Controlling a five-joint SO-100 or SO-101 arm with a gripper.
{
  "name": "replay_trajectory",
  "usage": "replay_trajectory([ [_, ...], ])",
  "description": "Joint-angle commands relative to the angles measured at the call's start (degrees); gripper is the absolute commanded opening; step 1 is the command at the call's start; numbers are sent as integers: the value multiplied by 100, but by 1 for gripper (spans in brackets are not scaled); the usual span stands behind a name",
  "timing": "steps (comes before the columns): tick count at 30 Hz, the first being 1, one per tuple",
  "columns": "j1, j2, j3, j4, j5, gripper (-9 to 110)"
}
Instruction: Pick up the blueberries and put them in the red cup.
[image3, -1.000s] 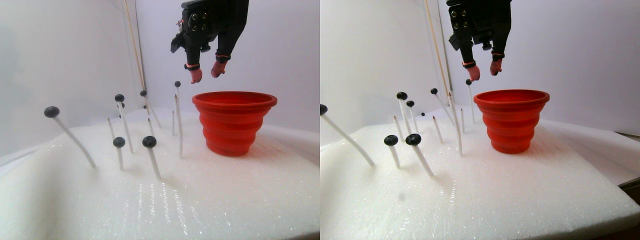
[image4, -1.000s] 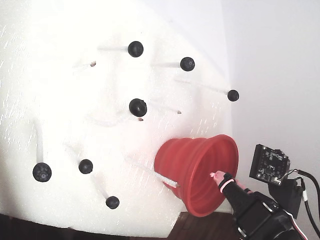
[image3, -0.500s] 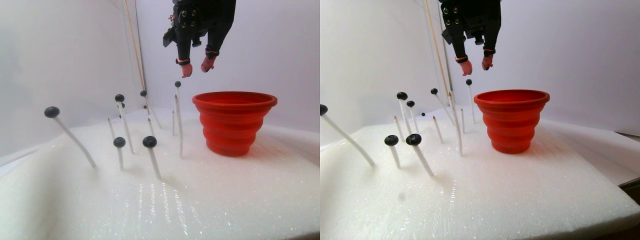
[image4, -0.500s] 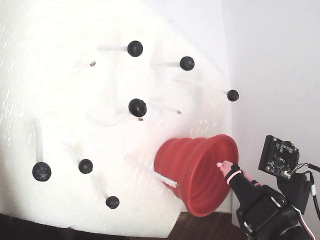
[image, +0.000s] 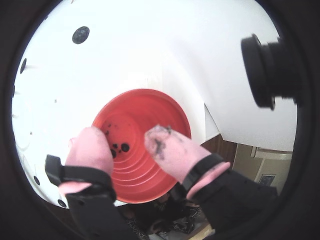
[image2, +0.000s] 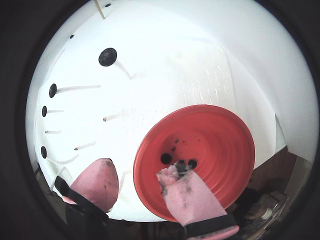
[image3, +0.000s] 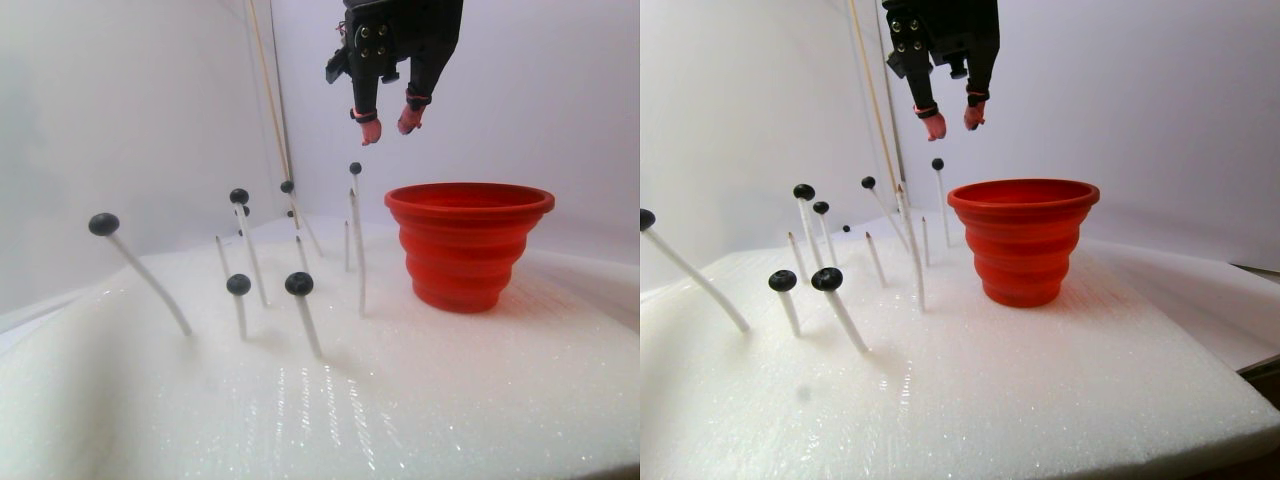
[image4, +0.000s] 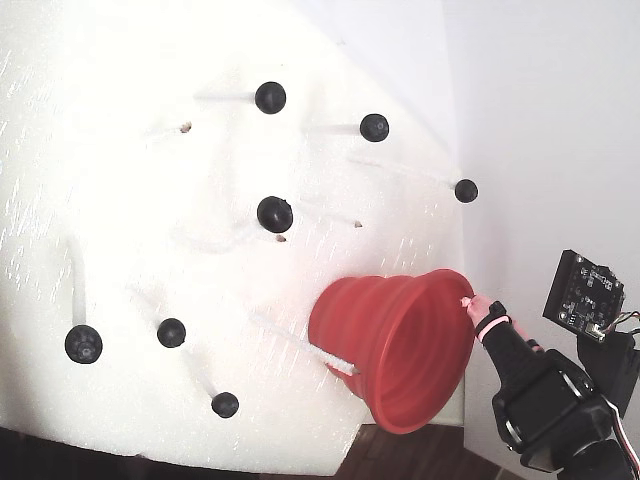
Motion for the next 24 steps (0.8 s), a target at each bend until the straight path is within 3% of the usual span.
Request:
replay_trajectory([
  [1,-88,26,-615,-176,44,16],
  [24,-378,-914,-1143,-844,343,17],
])
